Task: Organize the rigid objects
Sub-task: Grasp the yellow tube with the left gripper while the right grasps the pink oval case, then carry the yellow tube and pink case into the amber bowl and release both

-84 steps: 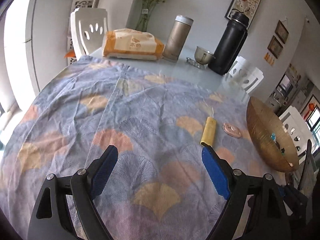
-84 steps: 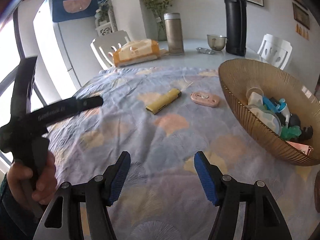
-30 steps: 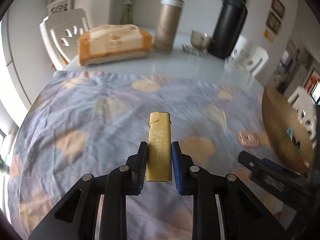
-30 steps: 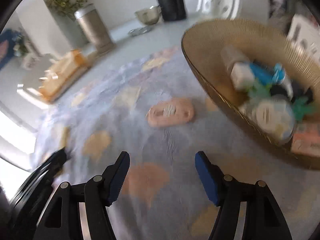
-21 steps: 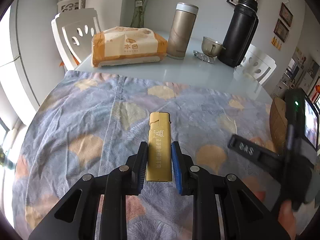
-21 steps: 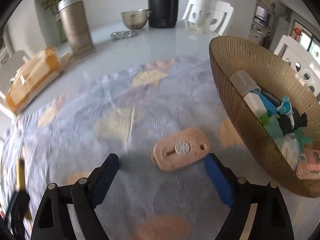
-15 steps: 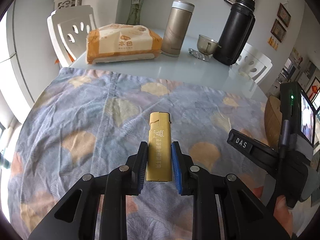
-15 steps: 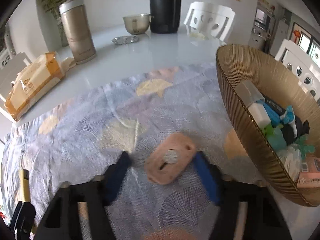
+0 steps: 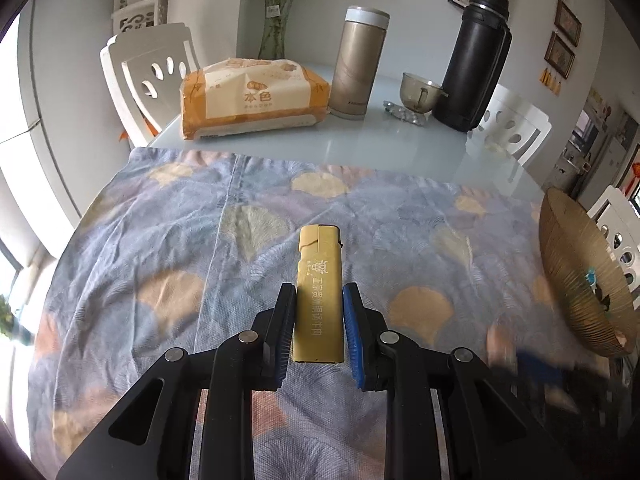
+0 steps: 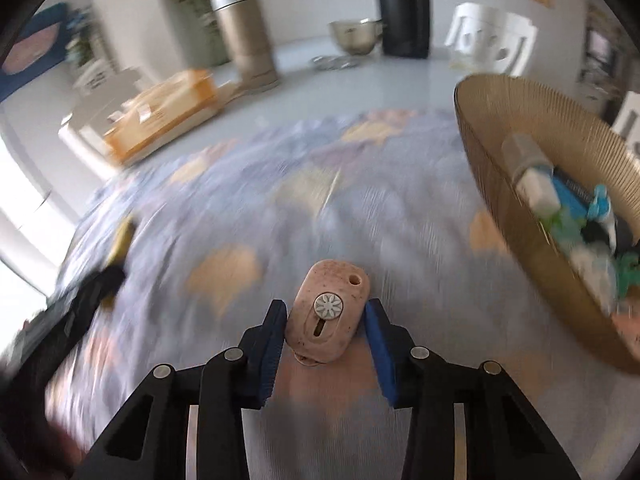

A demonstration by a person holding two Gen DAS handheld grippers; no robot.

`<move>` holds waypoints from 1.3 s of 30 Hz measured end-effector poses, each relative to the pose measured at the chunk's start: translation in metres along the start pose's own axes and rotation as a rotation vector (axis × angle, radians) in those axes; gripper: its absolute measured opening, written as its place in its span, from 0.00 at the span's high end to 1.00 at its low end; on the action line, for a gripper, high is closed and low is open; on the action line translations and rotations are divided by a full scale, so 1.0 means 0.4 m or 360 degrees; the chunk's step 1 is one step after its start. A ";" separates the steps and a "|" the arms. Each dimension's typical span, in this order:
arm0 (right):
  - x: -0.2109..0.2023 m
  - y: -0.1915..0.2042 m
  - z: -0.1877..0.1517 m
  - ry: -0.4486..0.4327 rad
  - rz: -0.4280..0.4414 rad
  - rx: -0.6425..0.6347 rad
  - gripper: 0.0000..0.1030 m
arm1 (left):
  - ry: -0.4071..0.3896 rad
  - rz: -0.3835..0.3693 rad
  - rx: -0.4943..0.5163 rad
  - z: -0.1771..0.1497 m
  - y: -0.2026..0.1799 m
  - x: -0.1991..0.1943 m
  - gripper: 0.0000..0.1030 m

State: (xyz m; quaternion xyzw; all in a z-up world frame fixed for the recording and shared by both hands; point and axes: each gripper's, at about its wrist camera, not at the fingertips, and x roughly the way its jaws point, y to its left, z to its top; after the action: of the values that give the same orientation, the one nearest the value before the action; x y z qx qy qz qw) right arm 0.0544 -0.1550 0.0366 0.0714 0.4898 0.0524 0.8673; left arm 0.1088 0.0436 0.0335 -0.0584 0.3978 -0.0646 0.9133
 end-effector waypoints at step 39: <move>-0.184 -0.082 -0.288 -0.0034 0.0013 -0.0465 0.62 | 0.0245 -0.0101 0.0340 -0.309 -0.208 -0.174 0.45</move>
State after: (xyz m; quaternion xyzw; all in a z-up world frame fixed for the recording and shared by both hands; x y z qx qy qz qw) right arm -0.0816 -0.1906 0.0339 -0.0532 0.4675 0.1261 0.8733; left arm -0.0349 -0.0340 0.0131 0.0318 0.4557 -0.1396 0.8785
